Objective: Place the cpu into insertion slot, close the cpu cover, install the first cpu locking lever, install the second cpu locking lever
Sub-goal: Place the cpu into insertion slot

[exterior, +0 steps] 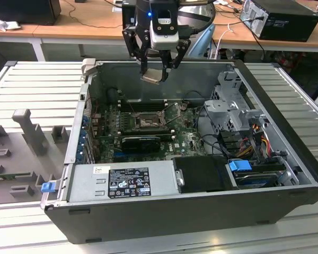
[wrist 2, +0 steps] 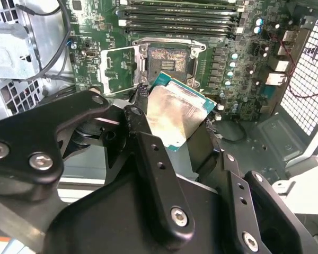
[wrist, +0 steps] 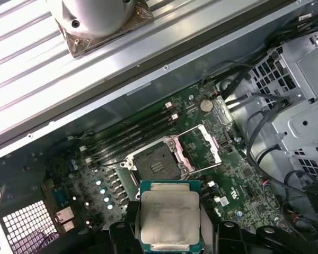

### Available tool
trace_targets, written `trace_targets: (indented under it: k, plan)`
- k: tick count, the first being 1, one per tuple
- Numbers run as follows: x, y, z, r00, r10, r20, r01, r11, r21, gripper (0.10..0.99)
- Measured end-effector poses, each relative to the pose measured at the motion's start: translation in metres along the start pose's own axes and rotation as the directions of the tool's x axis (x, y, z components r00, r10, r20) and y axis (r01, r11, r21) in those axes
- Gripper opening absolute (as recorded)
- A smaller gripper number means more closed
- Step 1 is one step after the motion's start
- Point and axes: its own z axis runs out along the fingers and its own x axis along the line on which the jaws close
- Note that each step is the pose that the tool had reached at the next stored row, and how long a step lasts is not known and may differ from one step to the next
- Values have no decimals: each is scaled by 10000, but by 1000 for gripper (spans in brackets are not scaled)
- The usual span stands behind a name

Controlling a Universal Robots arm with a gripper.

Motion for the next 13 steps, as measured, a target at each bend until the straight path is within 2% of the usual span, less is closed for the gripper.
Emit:
trace_targets:
  k: [7, 13]
  plan:
    - [0, 0, 0, 9988, 494, 44, -494, 9988, -10, 541]
    - [0, 0, 0, 9942, 1073, 95, -1073, 9942, -25, 541]
